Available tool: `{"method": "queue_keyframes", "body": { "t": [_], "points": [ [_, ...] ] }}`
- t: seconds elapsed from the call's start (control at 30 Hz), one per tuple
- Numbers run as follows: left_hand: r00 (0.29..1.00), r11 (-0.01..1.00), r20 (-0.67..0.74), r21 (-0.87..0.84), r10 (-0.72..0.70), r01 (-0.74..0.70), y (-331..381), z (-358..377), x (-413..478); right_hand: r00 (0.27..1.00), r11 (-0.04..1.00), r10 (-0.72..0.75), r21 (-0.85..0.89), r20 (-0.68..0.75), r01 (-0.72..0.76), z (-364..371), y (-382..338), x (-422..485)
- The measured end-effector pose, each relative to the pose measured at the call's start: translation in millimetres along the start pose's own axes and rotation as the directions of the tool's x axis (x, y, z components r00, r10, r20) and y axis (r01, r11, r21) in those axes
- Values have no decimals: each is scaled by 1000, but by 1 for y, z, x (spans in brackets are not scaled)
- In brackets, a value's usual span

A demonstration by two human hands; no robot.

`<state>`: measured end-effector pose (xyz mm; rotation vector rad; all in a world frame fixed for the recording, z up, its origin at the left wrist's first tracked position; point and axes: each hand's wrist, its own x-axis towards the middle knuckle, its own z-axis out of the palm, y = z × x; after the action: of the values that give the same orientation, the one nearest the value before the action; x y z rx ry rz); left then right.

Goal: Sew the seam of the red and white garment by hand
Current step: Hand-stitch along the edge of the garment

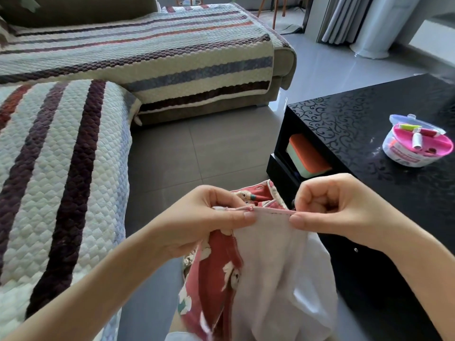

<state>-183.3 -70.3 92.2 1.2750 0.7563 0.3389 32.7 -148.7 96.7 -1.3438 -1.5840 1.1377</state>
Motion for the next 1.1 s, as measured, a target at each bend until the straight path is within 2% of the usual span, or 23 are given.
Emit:
{"method": "queue_keyframes", "body": {
  "t": [0.07, 0.2, 0.37, 0.47, 0.6, 0.77, 1.1],
  "points": [
    [1000, 1000, 28, -27, 11, -11, 0, 7, 1, 1000, 1000, -8, 5, -19, 8, -5, -8, -8],
    [996, 994, 57, -82, 72, -68, -13, 12, 7, 995, 995, 93, 33, -22, -92, 2, 7, -11],
    [999, 968, -1, -245, -46, 45, -34, 15, 15, 987, 983, 162, 88, -15, -160, 12, 35, -15],
    [997, 972, -26, -223, -77, 70, -39, 17, 17, 993, 985, 120, 123, 18, -122, 13, 41, -12],
    [995, 964, -10, -252, -95, 89, -34, 17, 16, 997, 964, 74, 256, -19, -67, 10, 44, -6],
    [995, 970, -6, -223, -98, 95, -31, 14, 17, 999, 997, -17, 76, -47, 21, 19, 47, 5],
    [996, 989, 15, -118, -86, 88, -33, 8, 19, 998, 995, -66, 74, -17, 67, 22, 49, 11]
  ]
}}
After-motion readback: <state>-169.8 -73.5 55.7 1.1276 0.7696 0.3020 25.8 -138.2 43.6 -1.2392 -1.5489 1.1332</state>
